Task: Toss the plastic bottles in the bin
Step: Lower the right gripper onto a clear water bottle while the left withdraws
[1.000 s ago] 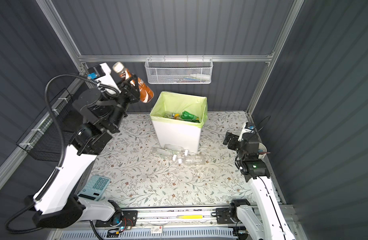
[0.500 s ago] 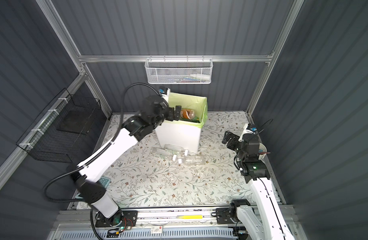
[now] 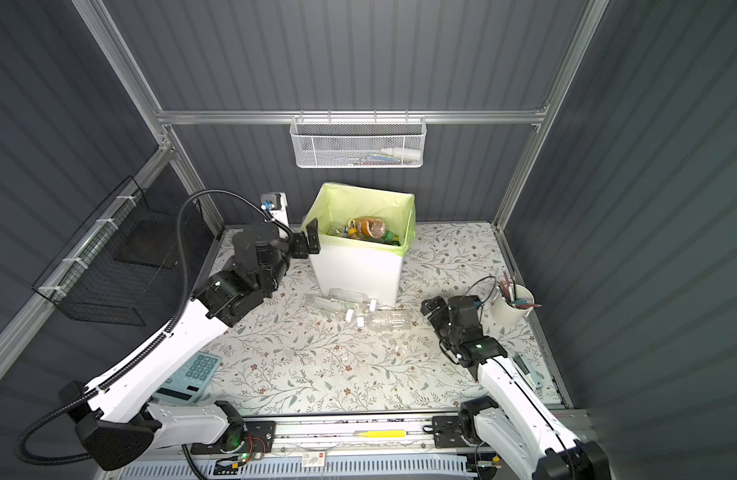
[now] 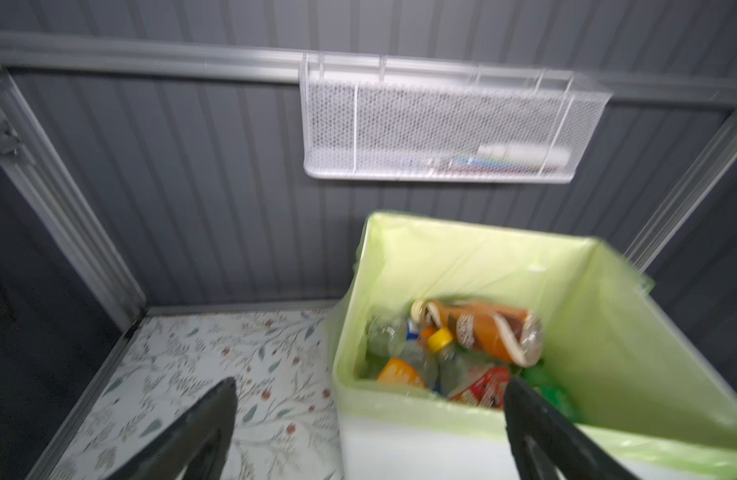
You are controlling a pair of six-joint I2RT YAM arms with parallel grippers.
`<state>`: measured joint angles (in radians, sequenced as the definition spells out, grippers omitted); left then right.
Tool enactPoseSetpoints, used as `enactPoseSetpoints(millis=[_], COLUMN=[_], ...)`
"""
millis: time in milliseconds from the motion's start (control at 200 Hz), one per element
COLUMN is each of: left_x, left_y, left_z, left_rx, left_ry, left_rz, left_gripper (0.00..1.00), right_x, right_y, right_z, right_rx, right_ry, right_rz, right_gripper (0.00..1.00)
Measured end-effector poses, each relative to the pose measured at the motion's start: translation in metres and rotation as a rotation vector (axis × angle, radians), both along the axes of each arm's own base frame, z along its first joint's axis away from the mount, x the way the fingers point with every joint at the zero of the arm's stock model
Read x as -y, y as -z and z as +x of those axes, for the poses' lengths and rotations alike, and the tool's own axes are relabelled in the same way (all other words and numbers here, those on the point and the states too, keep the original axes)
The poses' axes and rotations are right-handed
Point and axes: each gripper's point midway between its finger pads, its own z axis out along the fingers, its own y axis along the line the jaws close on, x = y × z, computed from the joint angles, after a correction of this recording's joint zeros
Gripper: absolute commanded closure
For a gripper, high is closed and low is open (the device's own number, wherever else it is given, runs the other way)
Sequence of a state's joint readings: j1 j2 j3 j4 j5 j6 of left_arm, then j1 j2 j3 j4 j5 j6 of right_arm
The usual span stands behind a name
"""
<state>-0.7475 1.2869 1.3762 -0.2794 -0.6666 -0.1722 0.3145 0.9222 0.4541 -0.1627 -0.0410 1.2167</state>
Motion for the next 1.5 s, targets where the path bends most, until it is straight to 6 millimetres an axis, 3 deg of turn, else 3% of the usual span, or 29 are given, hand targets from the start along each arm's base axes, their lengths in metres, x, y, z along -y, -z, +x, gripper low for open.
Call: enactPoseSetpoints(millis=[115,295,645,841,1071,1226,1501], left_x=[-0.018,-0.050,-0.081,-0.087,-0.092,-0.096,-0.100], left_y=[0.036,0.059,0.120,0.123,0.123,0.124,0.125], left_z=[-0.005,-0.016,-0.024,-0.022,-0.021,-0.023,-0.025], left_rx=[-0.073,-0.118,-0.256,-0.265,-0.266,-0.269,-0.272], left_ry=[-0.067,-0.156,-0.250,-0.269,-0.289,-0.298,-0.310], left_rz=[0.065,0.069,0.100,0.076,0.063,0.060,0.049], left_gripper=[0.00,0.00,0.00,0.00,0.00,0.00,0.00], right_x=[-0.032,-0.064,-0.083,-0.089,-0.093,-0.095,-0.093], right_y=[0.010,0.024,0.031,0.041,0.059,0.069,0.067], right_z=[0.000,0.008,0.025,0.030,0.030,0.028,0.025], right_rx=[-0.042,-0.104,-0.154,-0.202,-0.263,-0.300,-0.300], right_ry=[-0.007,0.026,0.123,0.144,0.149,0.151,0.150], right_rz=[0.074,0.144,0.229,0.232,0.205,0.202,0.200], right_gripper=[0.01,0.01,0.08,0.10,0.19,0.29,0.46])
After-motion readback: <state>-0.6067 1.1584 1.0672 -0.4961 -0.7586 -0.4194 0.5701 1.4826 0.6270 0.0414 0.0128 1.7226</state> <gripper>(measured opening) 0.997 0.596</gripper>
